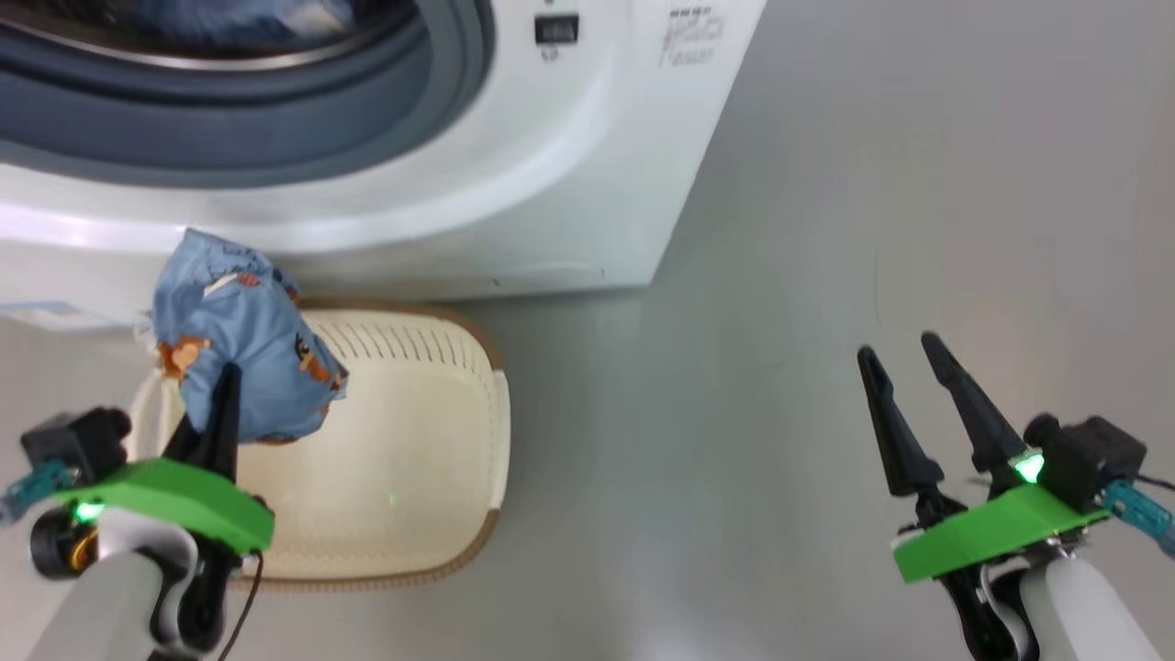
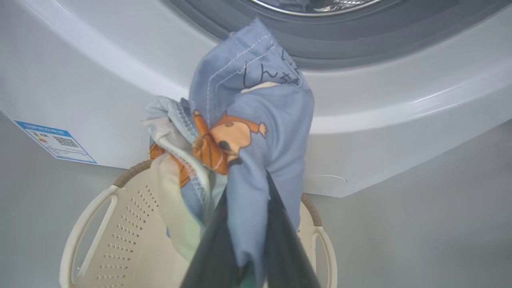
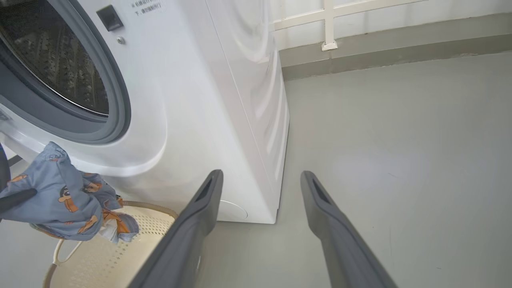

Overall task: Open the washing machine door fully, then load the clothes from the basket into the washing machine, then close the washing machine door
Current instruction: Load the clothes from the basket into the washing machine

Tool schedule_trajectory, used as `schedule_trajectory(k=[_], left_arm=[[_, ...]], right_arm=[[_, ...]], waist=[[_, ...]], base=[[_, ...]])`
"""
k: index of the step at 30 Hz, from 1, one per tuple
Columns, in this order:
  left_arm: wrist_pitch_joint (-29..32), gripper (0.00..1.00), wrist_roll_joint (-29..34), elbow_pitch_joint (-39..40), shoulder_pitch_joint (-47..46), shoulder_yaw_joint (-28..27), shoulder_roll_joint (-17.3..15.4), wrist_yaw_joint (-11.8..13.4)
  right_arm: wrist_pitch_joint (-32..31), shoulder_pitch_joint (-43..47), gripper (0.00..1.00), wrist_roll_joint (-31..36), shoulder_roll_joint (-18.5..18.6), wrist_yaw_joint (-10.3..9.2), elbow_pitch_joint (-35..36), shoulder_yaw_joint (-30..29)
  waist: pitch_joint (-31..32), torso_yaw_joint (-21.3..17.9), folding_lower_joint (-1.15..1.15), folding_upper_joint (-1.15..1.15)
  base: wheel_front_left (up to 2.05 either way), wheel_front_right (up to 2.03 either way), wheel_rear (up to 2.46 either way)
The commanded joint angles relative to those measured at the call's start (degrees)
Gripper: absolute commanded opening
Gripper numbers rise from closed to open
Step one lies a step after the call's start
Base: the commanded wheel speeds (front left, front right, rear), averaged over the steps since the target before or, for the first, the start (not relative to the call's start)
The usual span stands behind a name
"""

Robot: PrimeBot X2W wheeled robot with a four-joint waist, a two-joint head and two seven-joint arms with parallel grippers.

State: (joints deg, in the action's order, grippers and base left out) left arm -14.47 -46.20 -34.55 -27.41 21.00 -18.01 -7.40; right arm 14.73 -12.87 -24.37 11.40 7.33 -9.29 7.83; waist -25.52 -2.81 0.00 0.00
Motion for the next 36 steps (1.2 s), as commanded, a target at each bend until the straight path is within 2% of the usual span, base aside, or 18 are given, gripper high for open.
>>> schedule_trajectory(k=[1,15,26,36], left_arm=[[-0.52,0.0,1.7,2.31,1.87,-3.69,-1.88,-0.09],[-0.52,0.0,14.58,17.03,15.66,-13.94,0.73,-0.09],[-0.52,0.0,19.4,27.28,27.03,-20.03,4.2,-0.09],[-0.52,0.0,21.04,31.84,32.04,-21.96,7.38,-0.09]], right_arm=[[0.27,2.0,1.0,-0.42,0.5,0.16,1.01,0.6],[0.27,7.88,1.0,-1.17,0.5,0.16,0.98,-1.62],[0.27,11.57,1.0,-1.54,0.58,0.16,1.24,-3.09],[0.27,12.87,1.0,-1.51,0.3,0.16,1.77,-3.72]], waist=[[5.48,0.85,0.0,0.0],[12.78,0.38,0.0,0.0],[15.78,0.68,0.0,0.0],[15.91,0.75,0.0,0.0]], base=[[0.0,0.0,0.0],[0.0,0.0,0.0],[0.0,0.0,0.0],[0.0,0.0,0.0]])
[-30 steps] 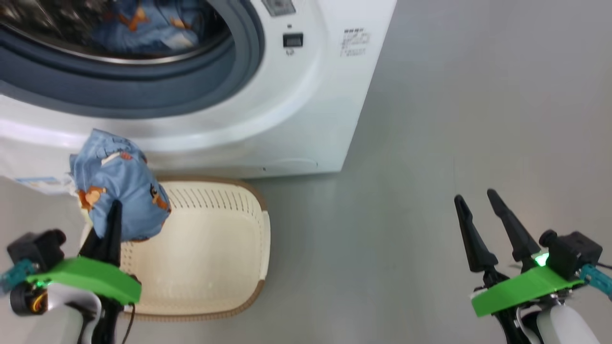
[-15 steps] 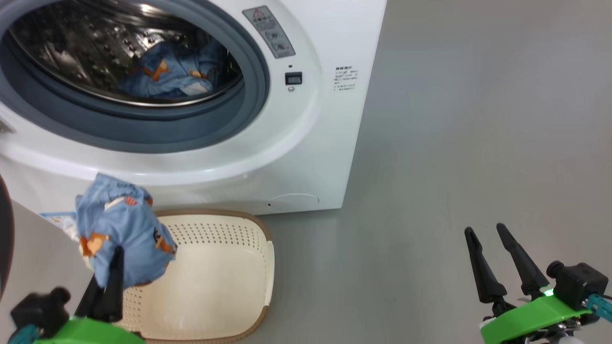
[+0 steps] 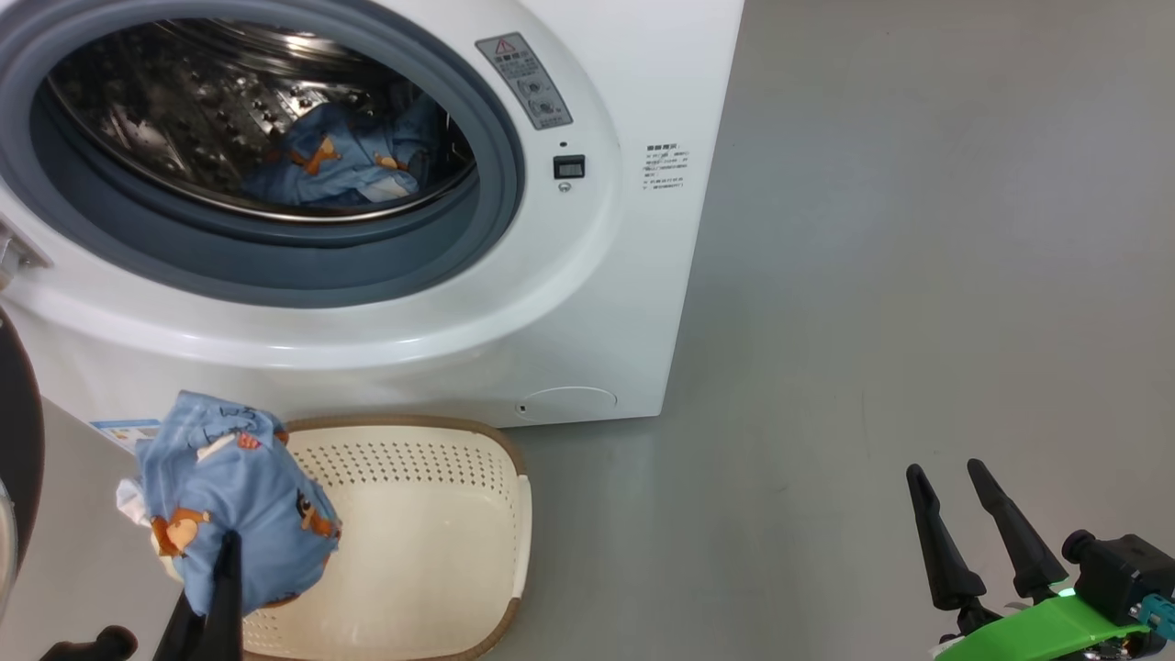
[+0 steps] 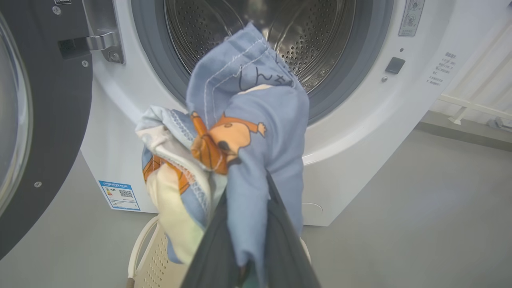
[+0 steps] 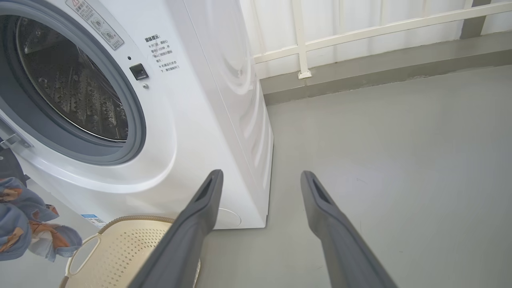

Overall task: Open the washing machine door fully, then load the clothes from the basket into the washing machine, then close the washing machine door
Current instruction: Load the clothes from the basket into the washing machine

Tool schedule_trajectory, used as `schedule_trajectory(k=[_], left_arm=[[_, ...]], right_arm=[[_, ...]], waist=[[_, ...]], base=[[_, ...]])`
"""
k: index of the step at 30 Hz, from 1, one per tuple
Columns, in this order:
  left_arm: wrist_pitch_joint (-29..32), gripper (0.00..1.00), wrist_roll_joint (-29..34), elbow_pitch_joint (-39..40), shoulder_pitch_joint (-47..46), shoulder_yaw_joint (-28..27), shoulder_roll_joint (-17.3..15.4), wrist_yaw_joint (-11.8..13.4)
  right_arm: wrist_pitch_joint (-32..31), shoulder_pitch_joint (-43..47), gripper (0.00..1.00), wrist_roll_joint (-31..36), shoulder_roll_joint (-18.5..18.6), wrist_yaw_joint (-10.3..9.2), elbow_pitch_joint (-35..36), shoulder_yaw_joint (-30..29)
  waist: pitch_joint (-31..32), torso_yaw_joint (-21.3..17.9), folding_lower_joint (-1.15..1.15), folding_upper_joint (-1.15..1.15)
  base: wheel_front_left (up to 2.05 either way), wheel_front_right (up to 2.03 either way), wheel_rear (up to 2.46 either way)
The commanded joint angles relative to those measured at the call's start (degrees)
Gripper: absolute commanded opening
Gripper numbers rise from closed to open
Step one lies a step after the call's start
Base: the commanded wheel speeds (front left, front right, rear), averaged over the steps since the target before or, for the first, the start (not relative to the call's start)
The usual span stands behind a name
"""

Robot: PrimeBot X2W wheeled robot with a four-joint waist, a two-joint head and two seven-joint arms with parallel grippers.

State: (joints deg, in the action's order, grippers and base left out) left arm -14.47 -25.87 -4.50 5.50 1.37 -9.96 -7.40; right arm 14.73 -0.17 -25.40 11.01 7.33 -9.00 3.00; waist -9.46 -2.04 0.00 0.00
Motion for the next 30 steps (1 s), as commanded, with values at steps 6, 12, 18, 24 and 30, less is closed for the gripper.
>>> schedule_trajectory(k=[6,12,18,24,30], left_arm=[[-0.52,0.0,0.33,2.47,-2.43,-2.55,-0.76,-0.09],[-0.52,0.0,-0.46,2.6,-5.9,-2.12,-1.67,-0.09],[-0.52,0.0,-0.3,1.11,-14.27,-1.9,-3.96,-0.09],[-0.52,0.0,-1.56,-0.74,-27.75,-0.52,-7.1,-0.09],[-0.52,0.0,-7.85,-9.05,-41.21,0.77,-8.56,-0.09]], right_arm=[[0.27,-0.8,1.0,-0.26,0.39,0.16,1.83,1.05],[0.27,-2.12,1.0,0.01,-0.49,0.16,2.21,0.84],[0.27,-4.38,1.0,0.38,-1.32,0.16,2.52,1.63],[0.27,-7.99,1.0,0.73,-1.68,0.16,2.82,2.34],[0.27,-11.49,1.0,0.98,-2.55,0.16,2.99,3.5]], waist=[[-1.6,-0.29,0.0,0.0],[-3.73,-0.63,0.0,0.0],[-7.78,-1.52,0.0,0.0],[-13.02,-2.52,0.0,0.0],[-17.09,-4.39,0.0,0.0]], base=[[0.0,0.0,0.0],[0.0,0.0,0.0],[0.0,0.0,0.0],[0.0,0.0,0.0],[0.0,0.0,0.0]])
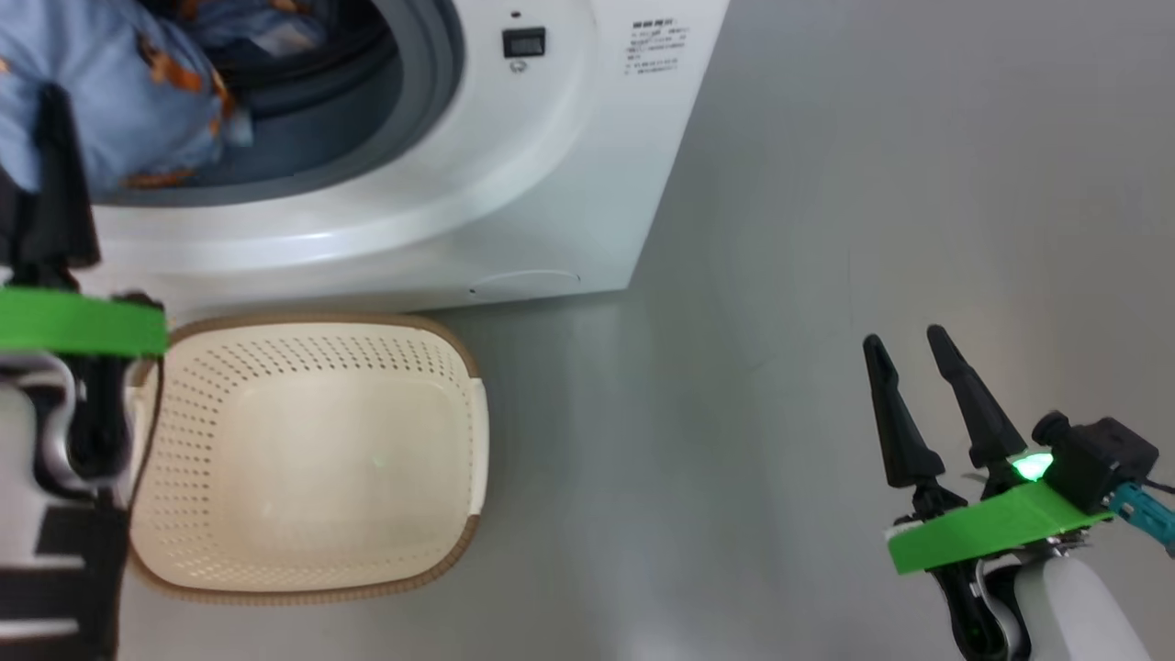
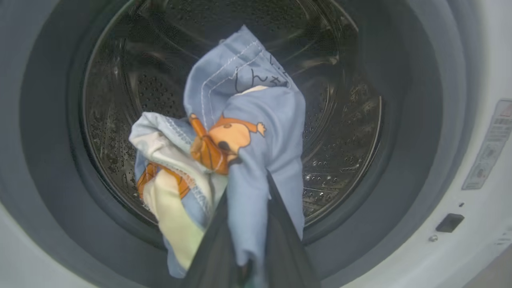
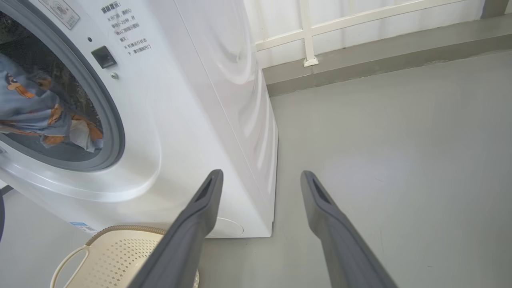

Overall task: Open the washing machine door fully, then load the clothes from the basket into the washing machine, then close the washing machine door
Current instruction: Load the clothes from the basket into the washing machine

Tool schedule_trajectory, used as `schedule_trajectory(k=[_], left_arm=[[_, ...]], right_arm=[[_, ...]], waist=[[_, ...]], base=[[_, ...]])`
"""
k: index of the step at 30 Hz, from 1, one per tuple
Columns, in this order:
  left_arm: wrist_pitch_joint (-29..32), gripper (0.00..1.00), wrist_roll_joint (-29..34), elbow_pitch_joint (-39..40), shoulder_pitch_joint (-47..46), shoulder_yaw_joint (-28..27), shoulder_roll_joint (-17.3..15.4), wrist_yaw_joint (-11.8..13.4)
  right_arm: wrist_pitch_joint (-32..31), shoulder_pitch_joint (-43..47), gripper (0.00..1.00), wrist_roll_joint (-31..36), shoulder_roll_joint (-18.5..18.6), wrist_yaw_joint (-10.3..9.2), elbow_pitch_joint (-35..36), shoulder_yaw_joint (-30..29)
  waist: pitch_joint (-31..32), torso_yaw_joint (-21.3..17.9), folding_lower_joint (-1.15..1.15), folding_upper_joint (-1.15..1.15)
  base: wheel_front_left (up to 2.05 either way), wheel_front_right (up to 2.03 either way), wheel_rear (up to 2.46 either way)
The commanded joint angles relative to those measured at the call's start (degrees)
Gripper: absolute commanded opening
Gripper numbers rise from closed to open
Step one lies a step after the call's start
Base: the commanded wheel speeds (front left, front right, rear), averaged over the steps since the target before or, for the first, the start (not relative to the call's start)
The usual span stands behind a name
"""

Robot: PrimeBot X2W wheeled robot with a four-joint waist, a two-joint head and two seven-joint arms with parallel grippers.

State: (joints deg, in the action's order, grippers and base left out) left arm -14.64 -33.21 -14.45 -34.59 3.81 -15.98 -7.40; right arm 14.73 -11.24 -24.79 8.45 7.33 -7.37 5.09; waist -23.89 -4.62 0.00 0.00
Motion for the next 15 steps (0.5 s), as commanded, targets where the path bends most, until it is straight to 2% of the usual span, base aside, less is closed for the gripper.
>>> schedule_trajectory(k=[1,7,15], left_arm=[[-0.36,0.0,-1.78,-1.05,-2.91,-1.34,-2.95,-0.09],[-0.36,0.0,-4.25,-13.71,-12.36,2.43,-6.78,-0.09],[-0.36,0.0,-3.23,-27.33,-23.13,7.21,-10.95,-0.09]], right_arm=[[0.27,-0.92,1.0,0.37,-0.19,0.16,1.36,1.63],[0.27,-3.06,1.0,0.36,-1.73,0.16,1.31,2.62],[0.27,-3.76,1.0,0.19,-3.11,0.16,1.04,3.93]], waist=[[-3.23,-2.26,0.0,0.0],[-6.28,-5.12,0.0,0.0],[-8.33,-8.27,0.0,0.0]], base=[[0.0,0.0,0.0],[0.0,0.0,0.0],[0.0,0.0,0.0]])
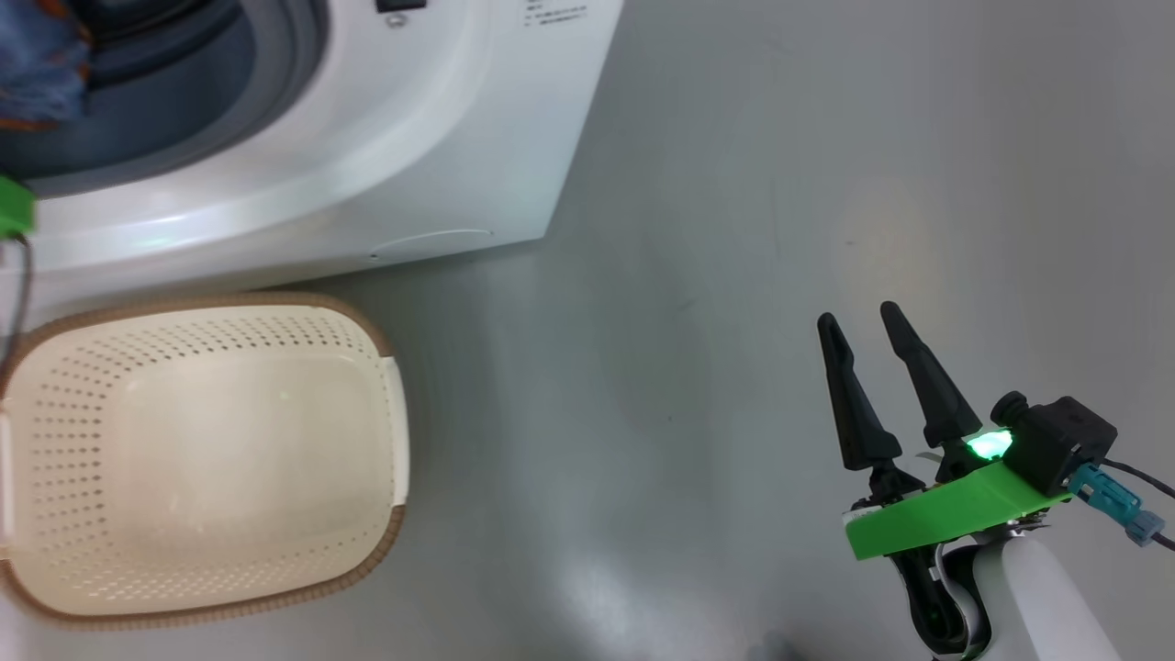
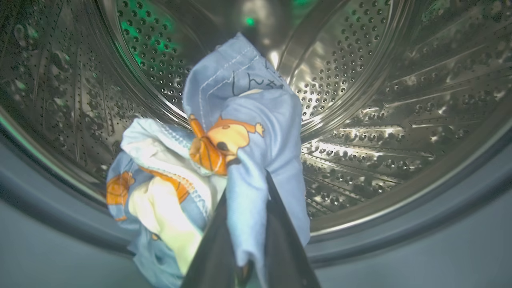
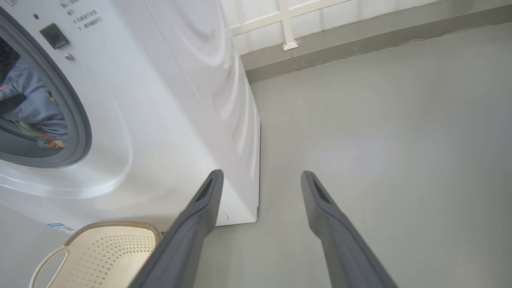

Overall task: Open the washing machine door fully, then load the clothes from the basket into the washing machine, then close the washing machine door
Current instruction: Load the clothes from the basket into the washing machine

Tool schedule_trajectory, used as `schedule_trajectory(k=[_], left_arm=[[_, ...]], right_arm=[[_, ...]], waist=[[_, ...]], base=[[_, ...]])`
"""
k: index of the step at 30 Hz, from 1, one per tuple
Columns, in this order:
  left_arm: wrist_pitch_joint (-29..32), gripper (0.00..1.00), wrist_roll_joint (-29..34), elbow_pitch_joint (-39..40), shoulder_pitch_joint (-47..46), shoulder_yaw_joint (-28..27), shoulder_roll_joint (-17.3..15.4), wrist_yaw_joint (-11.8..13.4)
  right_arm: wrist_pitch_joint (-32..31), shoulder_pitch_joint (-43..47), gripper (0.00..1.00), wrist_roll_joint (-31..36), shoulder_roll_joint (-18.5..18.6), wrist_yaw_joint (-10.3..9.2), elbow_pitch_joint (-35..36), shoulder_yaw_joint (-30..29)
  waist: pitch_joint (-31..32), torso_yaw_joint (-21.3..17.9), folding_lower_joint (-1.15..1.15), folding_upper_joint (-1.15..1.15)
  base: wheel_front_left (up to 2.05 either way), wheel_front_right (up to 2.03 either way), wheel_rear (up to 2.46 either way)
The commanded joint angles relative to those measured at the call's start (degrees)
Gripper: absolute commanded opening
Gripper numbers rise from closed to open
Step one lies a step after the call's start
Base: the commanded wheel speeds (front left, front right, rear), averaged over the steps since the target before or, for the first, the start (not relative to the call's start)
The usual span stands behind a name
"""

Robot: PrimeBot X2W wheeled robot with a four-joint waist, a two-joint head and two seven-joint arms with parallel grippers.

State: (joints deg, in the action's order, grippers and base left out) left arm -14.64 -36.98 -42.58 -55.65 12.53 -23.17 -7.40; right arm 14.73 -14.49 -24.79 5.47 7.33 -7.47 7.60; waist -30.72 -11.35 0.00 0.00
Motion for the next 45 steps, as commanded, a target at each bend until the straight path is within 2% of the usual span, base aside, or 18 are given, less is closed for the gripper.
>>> schedule_trajectory(k=[1,4,5,6,7,8,9,10,15,23,35,45], left_arm=[[-0.36,0.0,1.26,-0.27,-3.49,-1.3,-4.15,-0.09],[-0.36,0.04,3.24,-2.55,-7.31,-0.58,-4.88,-0.09],[-0.36,0.01,3.89,-2.9,-8.47,-0.59,-5.12,-0.09],[-0.36,0.09,4.43,-3.35,-9.42,-0.77,-5.27,-0.09],[-0.36,0.35,4.75,-3.81,-10.2,-0.93,-5.24,-0.09],[-0.36,0.87,5.38,-4.2,-10.86,-1.06,-5.33,-0.09],[-0.36,0.87,5.38,-4.2,-10.86,-1.06,-5.33,-0.09],[-0.36,1.0,5.91,-4.48,-11.35,-1.54,-5.3,-0.09],[-0.36,1.0,7.48,-4.62,-11.03,-3.07,-4.12,-0.09],[-0.36,1.0,6.47,-2.38,-7.07,-4.77,-2.47,-0.09],[-0.36,1.0,8.39,3.21,4.62,-8.08,2.18,-0.09],[-0.36,1.0,10.31,9.16,16.19,-10.12,4.64,-0.09]], right_arm=[[0.27,-0.63,1.0,0.16,-0.23,0.16,1.16,1.51],[0.27,-0.88,1.0,0.14,-0.41,0.16,1.23,1.7],[0.27,-1.02,1.0,0.13,-0.43,0.16,1.24,1.75],[0.27,-1.14,1.0,0.13,-0.44,0.16,1.24,1.81],[0.27,-1.27,1.0,0.12,-0.45,0.16,1.24,1.85],[0.27,-1.38,1.0,0.13,-0.45,0.16,1.25,1.86],[0.27,-1.38,1.0,0.13,-0.45,0.16,1.25,1.86],[0.27,-1.48,1.0,0.18,-0.45,0.16,1.26,1.87],[0.27,-1.82,1.0,0.45,-0.5,0.16,1.19,1.92],[0.27,-1.97,1.0,0.6,-0.23,0.16,1.01,1.86],[0.27,-0.78,1.0,0.54,2.13,0.16,0.37,1.14],[0.27,0.78,1.0,0.34,3.92,0.16,-0.19,0.57]], waist=[[-1.75,-1.8,0.0,0.0],[-2.27,-2.34,0.0,0.0],[-2.4,-2.46,0.0,0.0],[-2.53,-2.58,0.0,0.0],[-2.66,-2.67,0.0,0.0],[-2.76,-2.71,0.0,0.0],[-2.76,-2.71,0.0,0.0],[-2.84,-2.73,0.0,0.0],[-2.78,-2.38,0.0,0.0],[-1.69,-1.06,0.0,0.0],[2.93,2.38,0.0,0.0],[6.95,4.94,0.0,0.0]], base=[[0.0,0.0,0.0],[0.0,0.0,0.0],[0.0,0.0,0.0],[0.0,0.0,0.0],[0.0,0.0,0.0],[0.0,0.0,0.0],[0.0,0.0,0.0],[0.0,0.0,0.0],[0.0,0.0,0.0],[0.0,0.0,0.0],[0.0,0.0,0.0],[0.0,0.0,0.0]])
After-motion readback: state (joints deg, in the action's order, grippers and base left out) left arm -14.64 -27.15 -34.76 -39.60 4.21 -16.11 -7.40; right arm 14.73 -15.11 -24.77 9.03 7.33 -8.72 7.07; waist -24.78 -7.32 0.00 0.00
